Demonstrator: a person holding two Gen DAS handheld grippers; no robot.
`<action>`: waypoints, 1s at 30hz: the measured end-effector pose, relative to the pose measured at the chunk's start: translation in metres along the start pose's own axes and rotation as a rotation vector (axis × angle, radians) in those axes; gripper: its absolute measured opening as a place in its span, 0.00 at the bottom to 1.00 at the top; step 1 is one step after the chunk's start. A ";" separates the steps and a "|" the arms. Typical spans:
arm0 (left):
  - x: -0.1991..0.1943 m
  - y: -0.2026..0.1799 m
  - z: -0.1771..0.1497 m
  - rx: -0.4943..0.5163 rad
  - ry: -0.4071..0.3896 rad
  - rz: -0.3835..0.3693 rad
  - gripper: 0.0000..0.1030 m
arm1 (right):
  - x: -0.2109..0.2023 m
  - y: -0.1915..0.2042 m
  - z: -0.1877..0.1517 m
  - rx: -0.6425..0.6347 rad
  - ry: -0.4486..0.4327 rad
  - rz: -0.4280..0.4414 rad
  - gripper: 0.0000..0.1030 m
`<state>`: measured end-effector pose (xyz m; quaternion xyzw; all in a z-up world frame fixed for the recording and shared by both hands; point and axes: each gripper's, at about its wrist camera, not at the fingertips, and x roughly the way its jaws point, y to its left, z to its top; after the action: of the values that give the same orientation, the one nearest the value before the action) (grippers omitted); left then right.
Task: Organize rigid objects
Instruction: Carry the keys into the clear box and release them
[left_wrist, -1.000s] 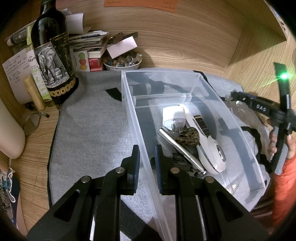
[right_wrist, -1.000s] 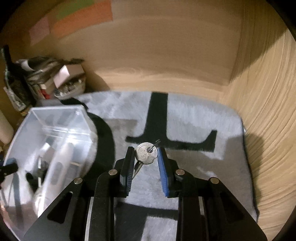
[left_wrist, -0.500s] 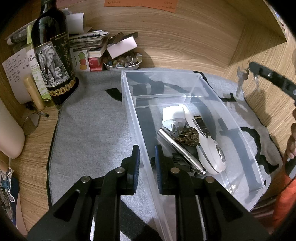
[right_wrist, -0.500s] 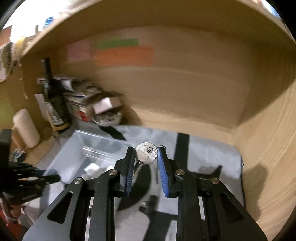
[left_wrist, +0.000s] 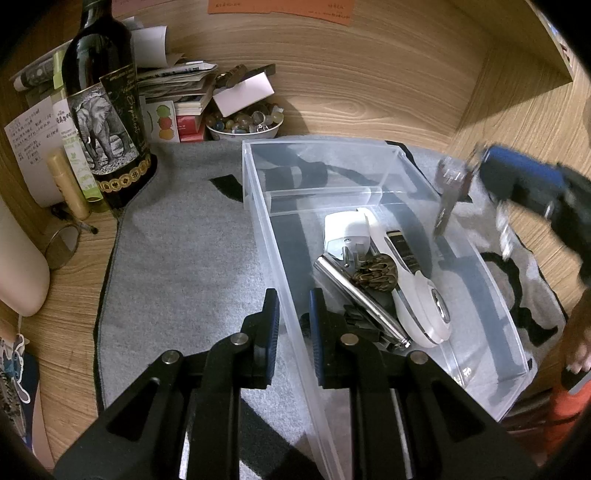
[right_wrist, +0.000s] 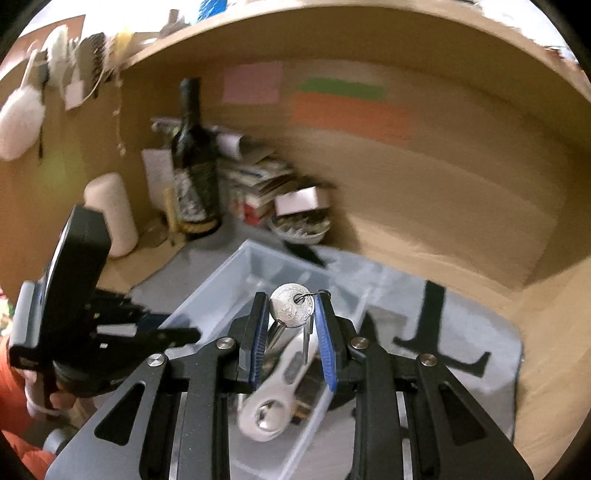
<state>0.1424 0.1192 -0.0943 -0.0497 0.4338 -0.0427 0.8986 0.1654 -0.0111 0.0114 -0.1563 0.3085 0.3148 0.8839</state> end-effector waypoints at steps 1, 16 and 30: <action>0.000 0.000 0.000 -0.001 0.000 0.000 0.15 | 0.005 0.004 -0.002 -0.013 0.017 0.013 0.23; 0.000 0.000 0.000 -0.001 -0.001 0.000 0.15 | 0.039 0.030 -0.029 -0.091 0.176 0.078 0.23; 0.000 -0.001 0.000 -0.002 -0.002 0.002 0.15 | 0.049 0.036 -0.039 -0.137 0.239 0.066 0.25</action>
<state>0.1424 0.1187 -0.0941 -0.0500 0.4330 -0.0414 0.8991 0.1540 0.0203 -0.0530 -0.2426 0.3945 0.3431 0.8172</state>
